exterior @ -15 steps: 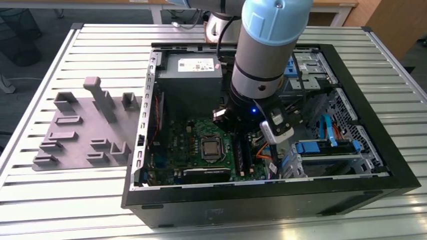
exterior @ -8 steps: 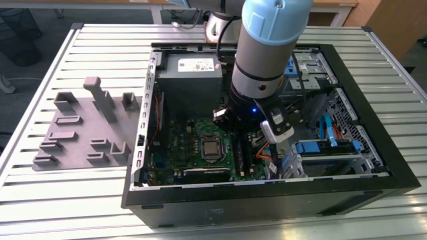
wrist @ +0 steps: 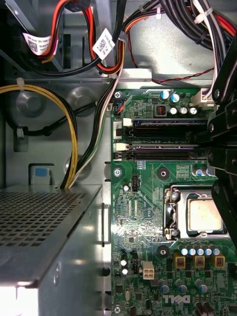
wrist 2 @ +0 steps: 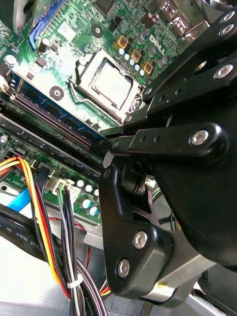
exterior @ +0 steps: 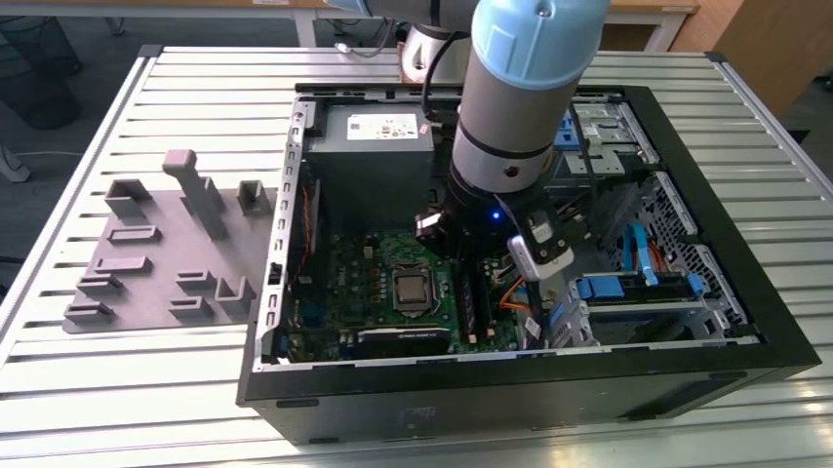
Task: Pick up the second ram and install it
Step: 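Insert the second ram into the second slot, then press down the second ram until it locks into place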
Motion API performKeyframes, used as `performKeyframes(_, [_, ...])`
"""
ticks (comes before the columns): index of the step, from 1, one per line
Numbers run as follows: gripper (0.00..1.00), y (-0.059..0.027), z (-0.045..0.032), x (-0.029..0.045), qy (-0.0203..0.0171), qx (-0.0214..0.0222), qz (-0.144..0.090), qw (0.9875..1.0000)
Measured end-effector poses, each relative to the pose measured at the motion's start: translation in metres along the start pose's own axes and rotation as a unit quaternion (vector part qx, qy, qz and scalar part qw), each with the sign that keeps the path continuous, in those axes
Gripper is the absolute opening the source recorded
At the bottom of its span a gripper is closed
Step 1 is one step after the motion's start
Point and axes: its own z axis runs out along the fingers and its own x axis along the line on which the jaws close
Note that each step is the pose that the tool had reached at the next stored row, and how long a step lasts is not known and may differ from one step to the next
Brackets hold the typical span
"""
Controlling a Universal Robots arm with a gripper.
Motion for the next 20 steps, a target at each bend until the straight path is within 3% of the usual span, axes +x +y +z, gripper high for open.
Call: performKeyframes(20, [0.14, 0.0001, 0.0019, -0.0002, 0.0004, 0.0000, -0.008, 1.0000])
